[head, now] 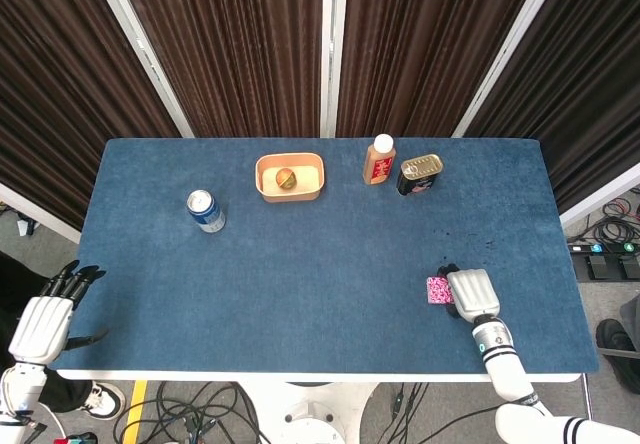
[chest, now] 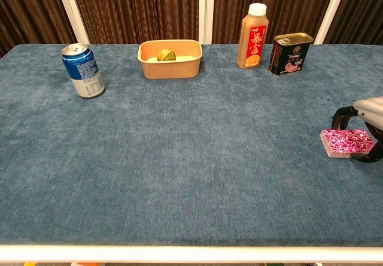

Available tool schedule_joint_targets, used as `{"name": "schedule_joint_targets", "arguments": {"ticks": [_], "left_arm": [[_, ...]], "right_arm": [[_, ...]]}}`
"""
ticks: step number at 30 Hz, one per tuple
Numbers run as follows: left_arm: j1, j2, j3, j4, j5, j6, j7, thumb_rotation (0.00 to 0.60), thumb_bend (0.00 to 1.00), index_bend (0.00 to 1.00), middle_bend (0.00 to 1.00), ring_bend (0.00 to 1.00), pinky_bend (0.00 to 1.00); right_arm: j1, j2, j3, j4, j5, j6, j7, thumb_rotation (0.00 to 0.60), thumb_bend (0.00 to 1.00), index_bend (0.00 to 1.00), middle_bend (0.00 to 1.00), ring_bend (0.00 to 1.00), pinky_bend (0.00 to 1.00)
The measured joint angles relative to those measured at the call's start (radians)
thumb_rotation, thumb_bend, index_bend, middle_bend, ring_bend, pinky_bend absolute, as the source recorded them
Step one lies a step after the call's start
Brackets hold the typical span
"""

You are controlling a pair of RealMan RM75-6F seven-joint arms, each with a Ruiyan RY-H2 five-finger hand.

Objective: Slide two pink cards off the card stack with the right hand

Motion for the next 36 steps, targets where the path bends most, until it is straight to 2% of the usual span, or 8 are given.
{"name": "schedule_joint_targets", "arguments": {"ticks": [25, 32, 36], "left_arm": [[-0.002, 0.003, 0.000, -0.004, 0.003, -0.001, -0.003, 0.600, 0.01, 0.18, 0.15, 0.02, 0.19], [-0.001, 0.004, 0.001, -0.004, 0.004, 0.000, -0.002, 0.600, 0.01, 0.18, 0.15, 0.02, 0.18], [0.000, 0.005, -0.001, -0.005, 0.004, 0.004, -0.003, 0.600, 0.01, 0.18, 0.15, 0.02, 0.19]], "right_arm": [[0.003, 0.013, 0.009, -0.025, -0.010, 0.033, 0.011, 0.600, 0.24, 0.42, 0.38, 0.72, 0.77], [0.028, 0.019, 0.029, -0.034, -0.001, 0.028, -0.014, 0.600, 0.24, 0.42, 0.38, 0.72, 0.77], [0.068, 0.012, 0.060, -0.032, 0.019, 0.013, -0.045, 0.600, 0.24, 0.42, 0.38, 0.72, 0.77]]}}
